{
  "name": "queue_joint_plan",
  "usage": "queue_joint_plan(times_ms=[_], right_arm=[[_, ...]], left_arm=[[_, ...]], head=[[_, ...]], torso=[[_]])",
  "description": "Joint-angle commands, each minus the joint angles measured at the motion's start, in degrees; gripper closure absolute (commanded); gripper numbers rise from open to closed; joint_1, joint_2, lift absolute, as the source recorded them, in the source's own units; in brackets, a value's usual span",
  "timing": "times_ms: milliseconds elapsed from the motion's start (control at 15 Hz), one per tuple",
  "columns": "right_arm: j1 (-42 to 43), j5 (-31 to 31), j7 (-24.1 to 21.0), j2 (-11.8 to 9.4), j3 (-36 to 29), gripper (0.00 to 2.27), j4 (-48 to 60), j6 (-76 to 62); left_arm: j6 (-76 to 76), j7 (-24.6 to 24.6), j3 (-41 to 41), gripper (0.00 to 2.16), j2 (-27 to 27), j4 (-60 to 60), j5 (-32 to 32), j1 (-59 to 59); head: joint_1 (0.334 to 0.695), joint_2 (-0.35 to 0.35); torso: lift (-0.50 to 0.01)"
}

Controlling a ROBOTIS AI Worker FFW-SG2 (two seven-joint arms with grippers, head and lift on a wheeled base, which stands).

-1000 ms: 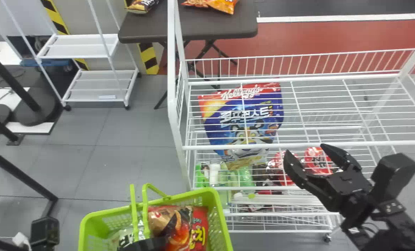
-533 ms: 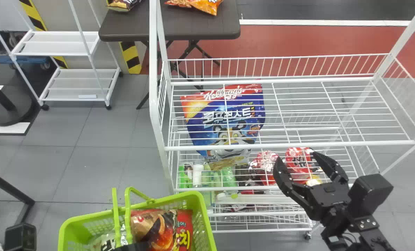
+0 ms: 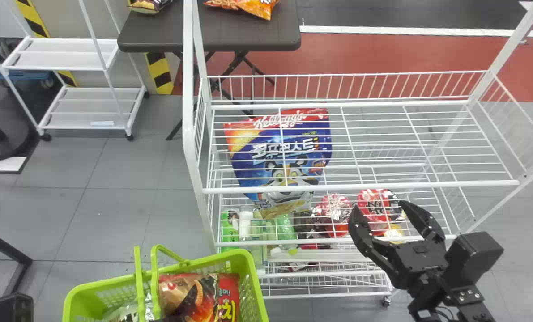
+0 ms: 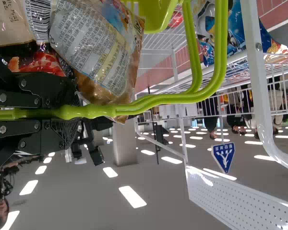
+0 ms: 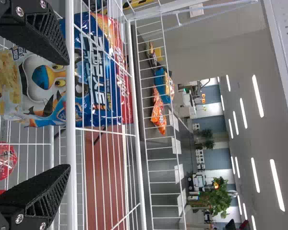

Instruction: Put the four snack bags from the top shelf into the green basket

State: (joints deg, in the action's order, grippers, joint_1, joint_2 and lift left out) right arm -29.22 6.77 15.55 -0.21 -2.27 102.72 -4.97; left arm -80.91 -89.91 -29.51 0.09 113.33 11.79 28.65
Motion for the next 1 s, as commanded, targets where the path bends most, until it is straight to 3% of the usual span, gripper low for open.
queue_joint_plan(times_ms=[0,933], right_arm=[[-0.04,0.0,0.0,0.21,-0.2,0.03,0.02,0.01],[0.22,0.0,-0.61,0.26,-0.81,0.04,-0.42,0.19]], left_arm=[[0.08,-0.66,0.06,1.89,-0.24,-0.22,-0.1,-0.18],[-0.09,-0.66,0.06,1.89,-0.24,-0.04,-0.28,-0.35]], head=[[0.695,-0.018],[0.695,-0.039]], torso=[[0.0],[0.0]])
